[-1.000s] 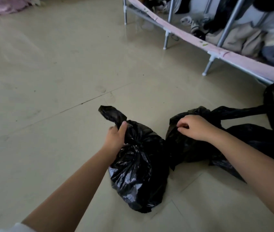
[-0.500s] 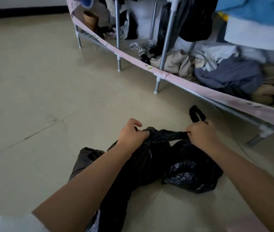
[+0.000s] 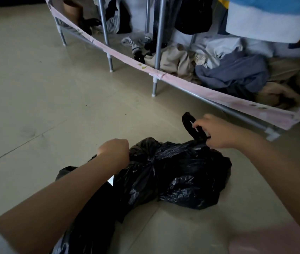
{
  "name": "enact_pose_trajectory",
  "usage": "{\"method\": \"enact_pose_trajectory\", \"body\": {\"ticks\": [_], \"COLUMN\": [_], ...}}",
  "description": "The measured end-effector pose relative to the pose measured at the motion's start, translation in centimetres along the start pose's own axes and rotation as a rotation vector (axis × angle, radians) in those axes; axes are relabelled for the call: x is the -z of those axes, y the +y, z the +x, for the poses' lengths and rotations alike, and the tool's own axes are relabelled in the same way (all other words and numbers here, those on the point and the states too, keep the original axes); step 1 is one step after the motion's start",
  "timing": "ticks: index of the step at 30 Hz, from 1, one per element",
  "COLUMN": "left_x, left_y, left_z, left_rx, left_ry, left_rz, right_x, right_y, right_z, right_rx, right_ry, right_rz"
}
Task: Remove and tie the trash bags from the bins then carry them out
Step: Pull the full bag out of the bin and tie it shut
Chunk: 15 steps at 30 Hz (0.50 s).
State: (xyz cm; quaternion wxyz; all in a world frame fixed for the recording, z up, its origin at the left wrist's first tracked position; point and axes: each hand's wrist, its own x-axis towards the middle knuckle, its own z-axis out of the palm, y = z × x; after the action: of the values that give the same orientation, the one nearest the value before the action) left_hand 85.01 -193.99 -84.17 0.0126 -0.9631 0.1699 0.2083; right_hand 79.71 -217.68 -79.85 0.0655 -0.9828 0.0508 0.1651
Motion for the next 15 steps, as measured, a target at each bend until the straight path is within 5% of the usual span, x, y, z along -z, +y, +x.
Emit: {"method": "enact_pose_trajectory", "body": {"ticks": [3,6,10,12,15], "left_x": [1.3,2.6,3.1,3.0,2.7], "left_y": [-0.6,-1.1,-1.4,-1.0,0.0], "left_z": [-0.6,-1.2,-1.7,-1.6,-1.3], "left_rx": [0.022,0.013,-0.044,-0.088,-0.158], "left_ry": [0.087,0.184,0.269,0.286,0.294], "left_rz": [0.162,0.185,0.14,0.128,0.134], "right_x": [-0.6,-1.4,-1.7,-1.4,-0.8], "right_y": [0.1,-1.0,-2.1,-2.1,-2.0], "right_z": [1.5,2.4,2.7,2.7,3.0], "right_rx": [-0.082,-0.164,-0.252,-0.297,-0.35], "right_ry": [0.406,0.561,0.426,0.279,0.293], "right_rz": [0.092,0.451,0.816,0.648,0.286]}}
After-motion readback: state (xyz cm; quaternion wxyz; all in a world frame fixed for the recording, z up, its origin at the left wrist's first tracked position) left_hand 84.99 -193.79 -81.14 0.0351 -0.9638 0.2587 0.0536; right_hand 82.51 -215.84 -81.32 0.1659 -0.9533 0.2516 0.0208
